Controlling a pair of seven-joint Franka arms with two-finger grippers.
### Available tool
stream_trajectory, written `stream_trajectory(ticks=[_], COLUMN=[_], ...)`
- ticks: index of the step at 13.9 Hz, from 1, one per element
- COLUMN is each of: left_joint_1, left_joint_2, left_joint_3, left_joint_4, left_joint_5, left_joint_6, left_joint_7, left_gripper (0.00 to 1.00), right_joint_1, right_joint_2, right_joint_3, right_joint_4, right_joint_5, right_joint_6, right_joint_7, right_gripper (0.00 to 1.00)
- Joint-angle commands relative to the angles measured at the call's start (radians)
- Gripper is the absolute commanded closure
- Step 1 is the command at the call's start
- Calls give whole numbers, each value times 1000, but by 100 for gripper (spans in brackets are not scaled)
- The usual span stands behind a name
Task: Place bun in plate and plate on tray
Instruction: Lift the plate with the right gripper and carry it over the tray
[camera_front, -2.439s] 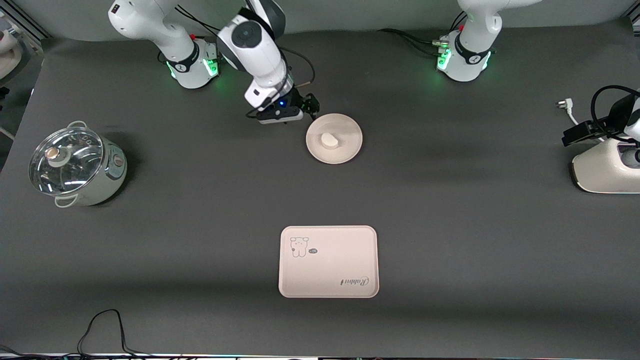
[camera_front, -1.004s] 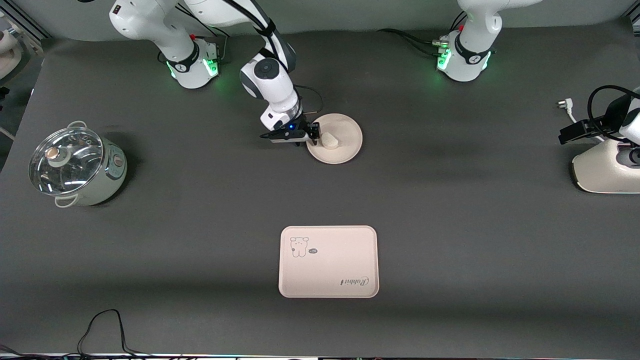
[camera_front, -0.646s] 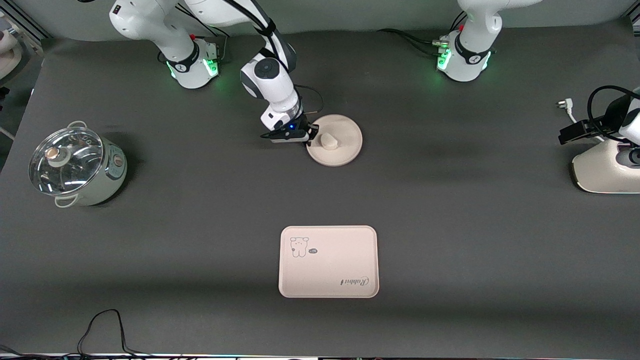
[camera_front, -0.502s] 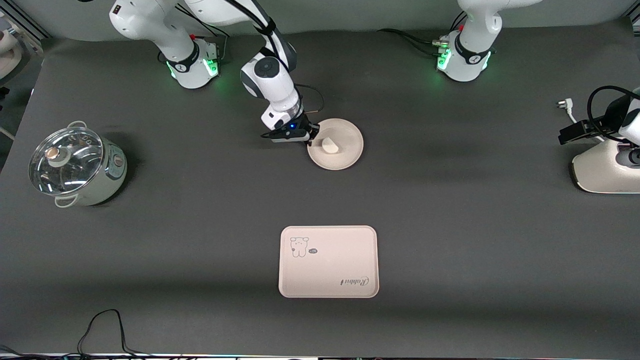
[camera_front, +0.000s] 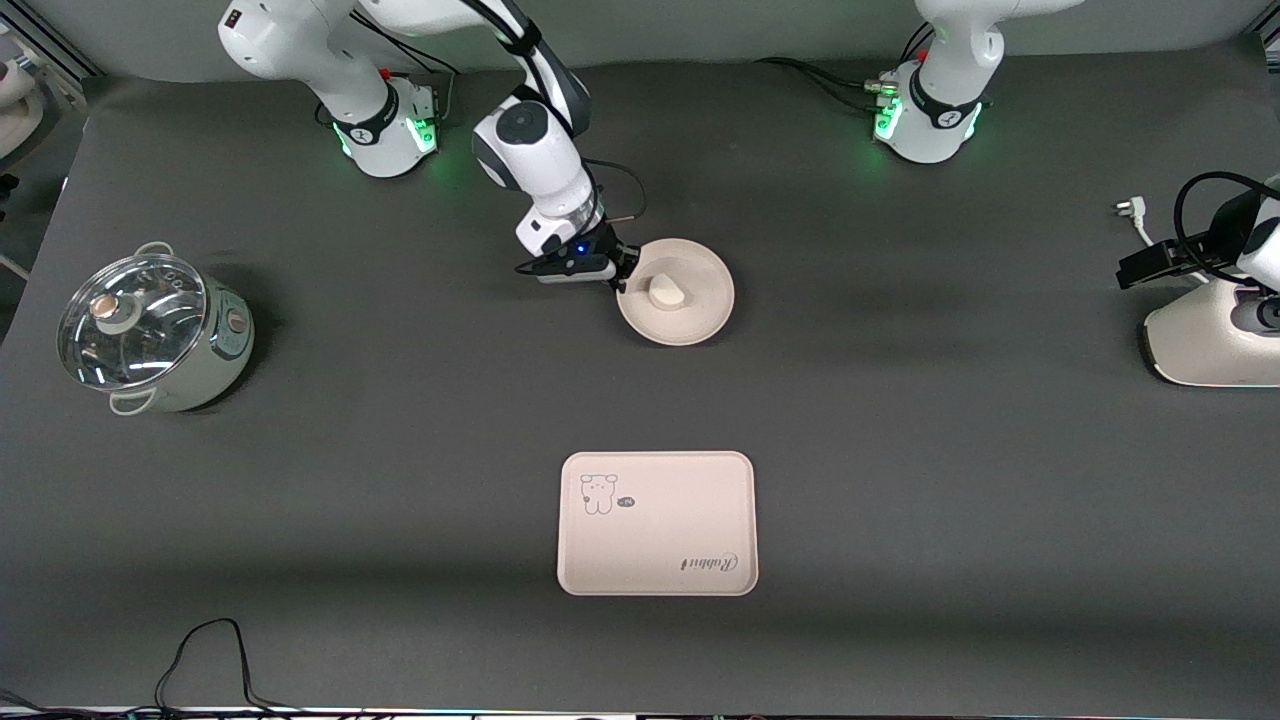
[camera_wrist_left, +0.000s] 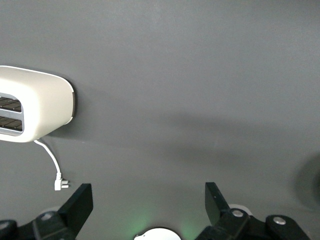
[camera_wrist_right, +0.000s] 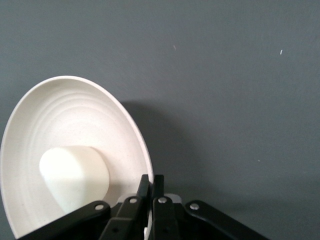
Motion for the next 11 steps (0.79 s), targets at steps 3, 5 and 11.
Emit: stream_trajectory(ticks=[3,5,11], left_joint_1=[-6,-3,-3], left_joint_2=[8,6,5], left_joint_3=[9,9,9], left_joint_4=[16,16,16], left_joint_5=[-8,-8,-8], left_joint_6=[-21,-24,-31], left_joint_7=[-5,-3,-3], left_gripper=[0,0,0], right_joint_1=[-67,-71,-208], right_joint_2=[-216,-208,7], right_joint_3=[-3,-3,-14], right_joint_4=[-9,9,288], right_joint_5=[23,31,75], right_joint_6=[-178,-180,-232], right_joint_7=[-59,-64,-141], right_gripper=[100,100,100])
